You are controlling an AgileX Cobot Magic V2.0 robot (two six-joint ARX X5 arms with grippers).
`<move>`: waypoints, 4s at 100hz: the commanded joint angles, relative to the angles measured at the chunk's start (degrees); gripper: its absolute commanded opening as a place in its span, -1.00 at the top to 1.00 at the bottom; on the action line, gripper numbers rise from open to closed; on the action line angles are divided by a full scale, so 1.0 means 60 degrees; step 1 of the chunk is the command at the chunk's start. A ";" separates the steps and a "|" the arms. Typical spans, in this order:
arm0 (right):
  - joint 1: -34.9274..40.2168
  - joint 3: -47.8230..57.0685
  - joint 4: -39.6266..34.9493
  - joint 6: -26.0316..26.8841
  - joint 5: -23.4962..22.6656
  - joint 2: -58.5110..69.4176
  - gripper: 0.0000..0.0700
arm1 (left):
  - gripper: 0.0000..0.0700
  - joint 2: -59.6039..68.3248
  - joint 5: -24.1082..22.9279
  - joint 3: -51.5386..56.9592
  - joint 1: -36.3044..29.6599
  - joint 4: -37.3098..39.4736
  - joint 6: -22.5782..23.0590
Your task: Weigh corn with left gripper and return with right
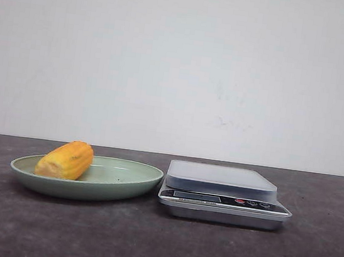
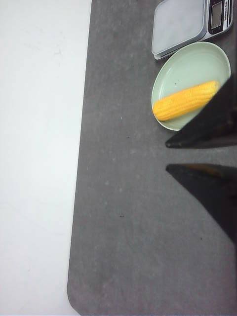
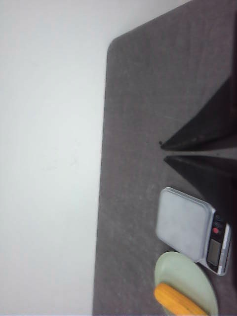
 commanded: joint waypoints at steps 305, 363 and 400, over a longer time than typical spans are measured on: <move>0.0007 0.0138 0.0018 0.0168 -0.0004 -0.0022 0.99 | 0.96 -0.3949 0.5391 -1.1624 0.6349 0.9092 0.1741; 0.0007 0.0138 0.0018 0.0168 -0.0004 -0.0025 0.99 | 0.96 -0.3949 0.5395 -1.1624 0.6349 0.9092 0.1745; -0.0025 -0.0331 0.0933 -0.0382 0.0044 -0.0040 0.99 | 0.96 -0.3949 0.5395 -1.1624 0.6349 0.9092 0.1741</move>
